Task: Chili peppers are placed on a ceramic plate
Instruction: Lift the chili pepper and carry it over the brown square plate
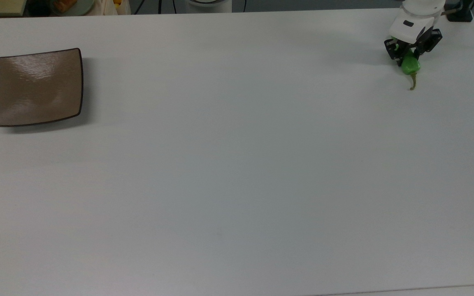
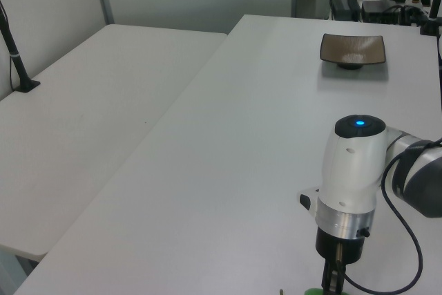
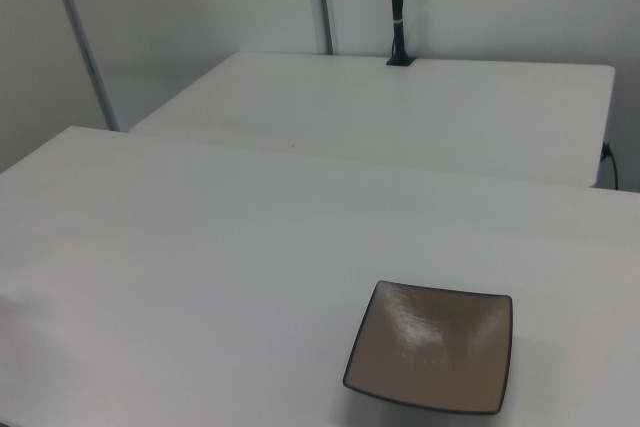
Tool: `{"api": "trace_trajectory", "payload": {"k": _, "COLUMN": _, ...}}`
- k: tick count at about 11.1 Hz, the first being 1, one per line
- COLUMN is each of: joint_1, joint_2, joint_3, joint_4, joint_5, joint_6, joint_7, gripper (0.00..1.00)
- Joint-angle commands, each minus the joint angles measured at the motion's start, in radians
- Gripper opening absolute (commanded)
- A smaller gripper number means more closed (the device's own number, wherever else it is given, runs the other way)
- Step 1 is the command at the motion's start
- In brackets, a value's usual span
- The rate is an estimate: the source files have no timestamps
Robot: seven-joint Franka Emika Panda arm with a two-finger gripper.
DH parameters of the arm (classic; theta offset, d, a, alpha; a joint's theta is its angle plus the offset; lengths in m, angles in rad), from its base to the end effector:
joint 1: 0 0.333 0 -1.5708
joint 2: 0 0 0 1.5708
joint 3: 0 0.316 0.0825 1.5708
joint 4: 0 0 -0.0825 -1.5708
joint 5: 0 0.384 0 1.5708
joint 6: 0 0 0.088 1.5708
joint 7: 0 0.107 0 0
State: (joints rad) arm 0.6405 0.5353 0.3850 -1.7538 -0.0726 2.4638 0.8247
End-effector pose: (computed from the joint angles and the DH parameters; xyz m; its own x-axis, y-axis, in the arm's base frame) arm 0.3777 0.5681 0.3049 0.9834 0.1762 0.0436 0.1815 -0.9517 -0.2475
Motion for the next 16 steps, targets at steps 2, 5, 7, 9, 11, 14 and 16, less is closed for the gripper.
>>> {"api": "trace_trajectory", "payload": {"k": 2, "joint_1": -0.028, "joint_2": -0.092, "joint_3": -0.005, "joint_4": 0.001, "joint_5": -0.010, "joint_6": -0.165, "joint_7": -0.160, "gripper": 0.18}}
{"api": "trace_trajectory", "payload": {"k": 5, "joint_1": -0.080, "joint_2": -0.184, "joint_3": -0.015, "joint_4": 0.001, "joint_5": 0.000, "joint_6": -0.319, "joint_7": -0.321, "gripper": 0.18}}
{"api": "trace_trajectory", "payload": {"k": 7, "joint_1": -0.128, "joint_2": -0.233, "joint_3": -0.052, "joint_4": 0.001, "joint_5": 0.000, "joint_6": -0.367, "joint_7": -0.450, "gripper": 0.18}}
{"api": "trace_trajectory", "payload": {"k": 9, "joint_1": -0.157, "joint_2": -0.274, "joint_3": -0.118, "joint_4": 0.001, "joint_5": 0.001, "joint_6": -0.416, "joint_7": -0.560, "gripper": 0.18}}
{"api": "trace_trajectory", "payload": {"k": 11, "joint_1": -0.173, "joint_2": -0.307, "joint_3": -0.182, "joint_4": 0.002, "joint_5": 0.001, "joint_6": -0.453, "joint_7": -0.658, "gripper": 0.18}}
{"api": "trace_trajectory", "payload": {"k": 14, "joint_1": -0.199, "joint_2": -0.330, "joint_3": -0.262, "joint_4": 0.001, "joint_5": -0.003, "joint_6": -0.477, "joint_7": -0.818, "gripper": 0.18}}
{"api": "trace_trajectory", "payload": {"k": 16, "joint_1": -0.225, "joint_2": -0.340, "joint_3": -0.299, "joint_4": 0.001, "joint_5": -0.015, "joint_6": -0.514, "joint_7": -0.906, "gripper": 0.18}}
